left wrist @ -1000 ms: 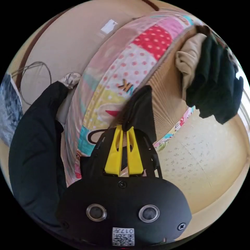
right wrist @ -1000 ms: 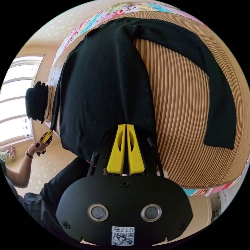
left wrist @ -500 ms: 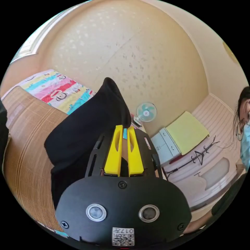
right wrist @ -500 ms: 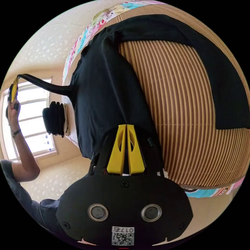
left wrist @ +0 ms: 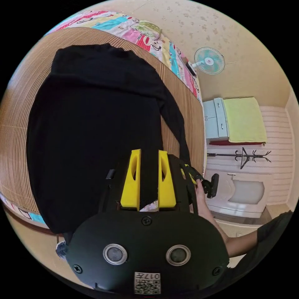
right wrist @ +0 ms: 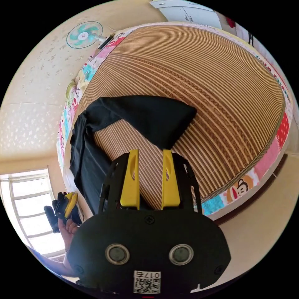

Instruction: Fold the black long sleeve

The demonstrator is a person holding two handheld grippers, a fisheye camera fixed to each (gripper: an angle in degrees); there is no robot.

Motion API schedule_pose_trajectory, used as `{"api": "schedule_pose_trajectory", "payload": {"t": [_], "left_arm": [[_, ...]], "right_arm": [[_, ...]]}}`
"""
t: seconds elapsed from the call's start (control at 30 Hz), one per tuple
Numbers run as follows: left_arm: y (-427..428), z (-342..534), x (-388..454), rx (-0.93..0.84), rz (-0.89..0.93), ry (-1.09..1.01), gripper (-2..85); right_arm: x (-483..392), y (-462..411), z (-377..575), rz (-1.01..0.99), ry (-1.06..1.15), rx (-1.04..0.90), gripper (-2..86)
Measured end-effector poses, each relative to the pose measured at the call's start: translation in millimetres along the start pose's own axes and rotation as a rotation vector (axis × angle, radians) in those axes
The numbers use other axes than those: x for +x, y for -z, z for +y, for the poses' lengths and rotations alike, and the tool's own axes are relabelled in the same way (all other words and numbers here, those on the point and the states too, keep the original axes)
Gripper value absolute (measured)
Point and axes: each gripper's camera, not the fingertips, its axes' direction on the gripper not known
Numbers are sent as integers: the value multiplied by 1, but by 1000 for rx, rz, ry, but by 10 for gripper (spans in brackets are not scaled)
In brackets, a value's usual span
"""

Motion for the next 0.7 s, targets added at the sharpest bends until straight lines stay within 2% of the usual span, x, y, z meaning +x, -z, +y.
{"api": "schedule_pose_trajectory", "payload": {"t": [0.03, 0.13, 0.27, 0.37, 0.43, 0.5, 0.57, 0.63, 0.7], "left_arm": [[-2, 2, -1, -9, -16, -9, 88], [-9, 2, 6, -34, -85, -94, 88], [-2, -2, 20, 14, -140, -208, 88], [-3, 0, 19, 28, -121, -207, 88], [-7, 3, 15, 26, -104, -193, 88], [-15, 10, 11, 11, -94, -170, 88], [-21, 17, 9, -2, -80, -165, 88], [-28, 23, 6, -24, -76, -160, 88], [-37, 30, 0, -64, -67, -139, 88]], "right_arm": [[-14, -4, -7, 117, 87, -24, 93], [-54, -2, -21, 275, 326, -98, 94], [-74, 60, -33, 160, 411, 44, 107], [-63, 83, -52, 195, 394, 87, 130], [-47, 61, -69, 214, 406, -60, 165], [-41, 43, -73, 142, 425, -193, 175], [-48, 39, -64, 241, 509, -184, 165], [-54, 35, -58, 464, 575, -167, 100], [-56, 46, -67, 387, 592, -247, 62]]}}
